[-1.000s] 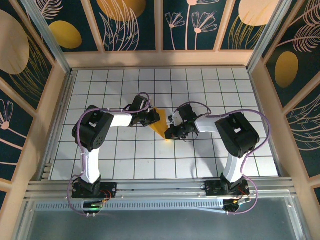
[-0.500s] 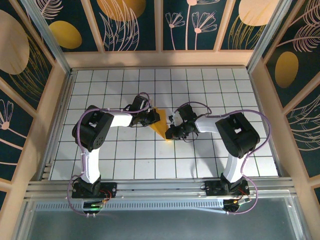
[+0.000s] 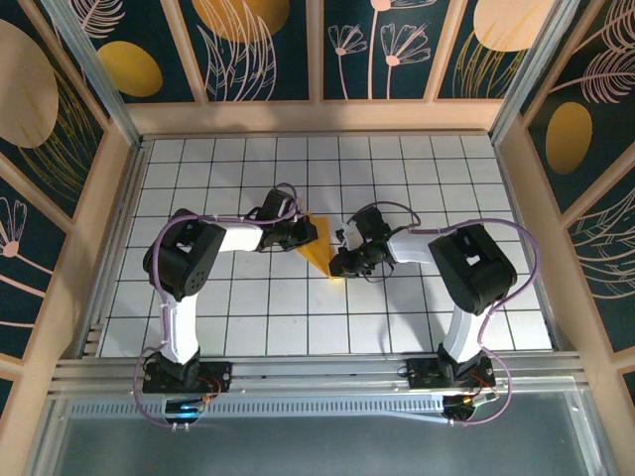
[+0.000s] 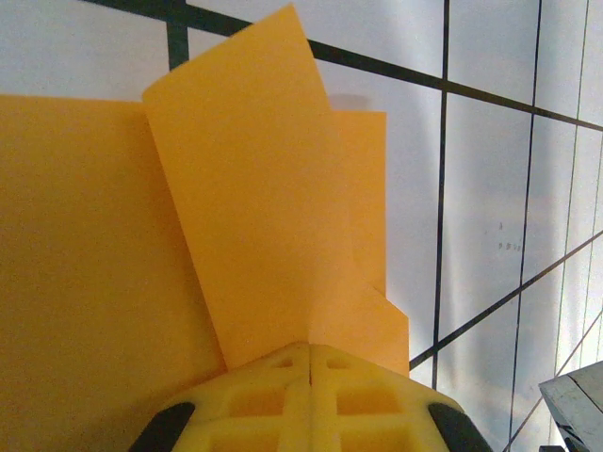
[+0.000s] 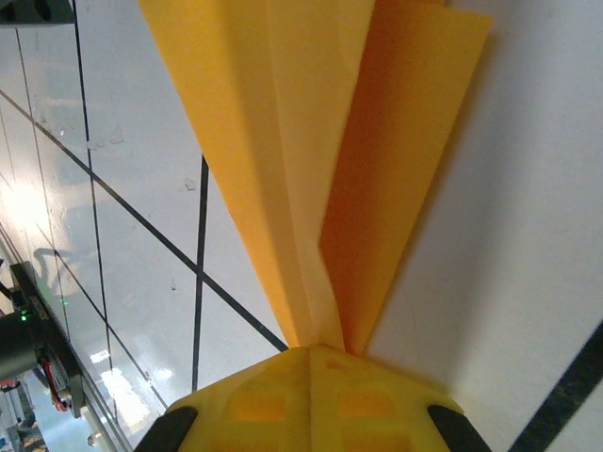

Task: Fold a paper plane with a square sheet of paper (fold left side to right side)
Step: Fourth fold the wing at the center of the table.

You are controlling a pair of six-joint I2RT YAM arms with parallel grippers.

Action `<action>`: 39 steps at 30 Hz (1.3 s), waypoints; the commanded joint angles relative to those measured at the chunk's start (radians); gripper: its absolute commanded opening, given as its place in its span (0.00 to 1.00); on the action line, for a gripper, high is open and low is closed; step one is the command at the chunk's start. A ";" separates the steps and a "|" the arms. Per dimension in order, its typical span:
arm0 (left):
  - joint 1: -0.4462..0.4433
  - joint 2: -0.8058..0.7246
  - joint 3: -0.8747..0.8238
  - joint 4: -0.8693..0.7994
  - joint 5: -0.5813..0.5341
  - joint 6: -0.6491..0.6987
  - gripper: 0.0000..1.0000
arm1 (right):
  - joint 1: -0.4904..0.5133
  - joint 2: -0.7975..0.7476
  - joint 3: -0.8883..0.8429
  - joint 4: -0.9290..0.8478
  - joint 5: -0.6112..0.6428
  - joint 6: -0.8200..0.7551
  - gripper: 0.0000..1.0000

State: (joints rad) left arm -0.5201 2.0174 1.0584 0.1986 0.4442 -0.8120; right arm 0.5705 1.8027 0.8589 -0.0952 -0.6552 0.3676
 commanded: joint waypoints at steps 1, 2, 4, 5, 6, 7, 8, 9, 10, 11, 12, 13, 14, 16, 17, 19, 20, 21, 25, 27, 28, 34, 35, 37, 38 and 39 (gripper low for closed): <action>-0.001 0.040 -0.026 -0.085 -0.070 0.020 0.00 | 0.006 -0.014 0.000 -0.077 0.041 -0.029 0.00; 0.001 0.040 -0.025 -0.085 -0.070 0.020 0.00 | 0.007 -0.013 0.000 -0.082 0.043 -0.030 0.00; 0.000 0.040 -0.026 -0.087 -0.073 0.019 0.00 | 0.007 -0.012 0.000 -0.091 0.048 -0.035 0.00; 0.000 0.040 -0.026 -0.087 -0.072 0.020 0.00 | 0.007 -0.010 0.000 -0.098 0.049 -0.038 0.00; 0.000 0.041 -0.025 -0.087 -0.071 0.020 0.00 | 0.007 -0.009 -0.002 -0.104 0.049 -0.039 0.00; 0.000 0.041 -0.025 -0.087 -0.073 0.020 0.00 | 0.007 -0.008 -0.004 -0.106 0.048 -0.041 0.00; -0.001 0.041 -0.025 -0.087 -0.073 0.020 0.00 | 0.006 -0.008 -0.007 -0.107 0.045 -0.041 0.00; 0.000 0.041 -0.024 -0.088 -0.073 0.020 0.00 | 0.008 -0.008 -0.010 -0.110 0.040 -0.044 0.00; -0.001 0.041 -0.023 -0.089 -0.073 0.020 0.00 | 0.009 -0.010 -0.013 -0.110 0.036 -0.045 0.00; -0.001 0.041 -0.023 -0.089 -0.073 0.020 0.00 | 0.011 -0.012 -0.017 -0.111 0.029 -0.045 0.00; 0.000 0.040 -0.023 -0.089 -0.071 0.019 0.00 | 0.012 -0.013 -0.019 -0.109 0.020 -0.047 0.00; 0.000 0.041 -0.021 -0.091 -0.073 0.020 0.00 | 0.014 -0.014 -0.021 -0.109 0.010 -0.048 0.00; -0.001 0.041 -0.021 -0.090 -0.073 0.020 0.00 | 0.015 -0.015 -0.021 -0.111 0.003 -0.050 0.00; -0.001 0.042 -0.020 -0.091 -0.073 0.020 0.00 | 0.021 -0.013 -0.022 -0.118 -0.010 -0.055 0.00; -0.001 0.043 -0.019 -0.092 -0.074 0.020 0.00 | 0.022 -0.013 -0.025 -0.123 -0.012 -0.057 0.00; 0.001 0.042 -0.018 -0.093 -0.075 0.020 0.00 | 0.024 -0.017 -0.028 -0.134 -0.012 -0.062 0.00; 0.000 0.041 -0.018 -0.093 -0.075 0.020 0.00 | 0.024 -0.022 -0.031 -0.138 -0.010 -0.061 0.00; 0.000 0.041 -0.018 -0.093 -0.075 0.020 0.00 | 0.023 -0.026 -0.035 -0.142 -0.009 -0.063 0.00; 0.000 0.040 -0.018 -0.093 -0.075 0.020 0.00 | 0.023 -0.056 -0.039 -0.154 -0.031 -0.071 0.00; -0.001 0.040 -0.018 -0.091 -0.073 0.020 0.00 | 0.022 -0.080 -0.032 -0.160 -0.050 -0.078 0.00; -0.001 0.038 -0.020 -0.090 -0.073 0.018 0.00 | 0.017 -0.093 -0.029 -0.157 -0.061 -0.079 0.00; -0.001 0.030 -0.025 -0.084 -0.070 0.016 0.00 | -0.031 -0.196 -0.005 -0.120 -0.139 -0.070 0.00; -0.001 0.029 -0.026 -0.082 -0.072 0.016 0.00 | -0.052 -0.202 0.000 -0.105 -0.137 -0.062 0.00; 0.000 0.029 -0.026 -0.081 -0.070 0.013 0.00 | -0.054 -0.194 0.007 -0.056 -0.141 -0.040 0.00; 0.000 0.027 -0.026 -0.080 -0.069 0.014 0.00 | -0.050 -0.180 0.011 -0.027 -0.145 -0.023 0.00; 0.000 0.028 -0.026 -0.080 -0.070 0.014 0.00 | -0.043 -0.159 0.020 -0.007 -0.142 -0.010 0.00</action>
State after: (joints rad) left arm -0.5201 2.0171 1.0584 0.1982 0.4438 -0.8120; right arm 0.5209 1.6207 0.8513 -0.1726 -0.7654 0.3264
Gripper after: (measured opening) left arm 0.048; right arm 0.051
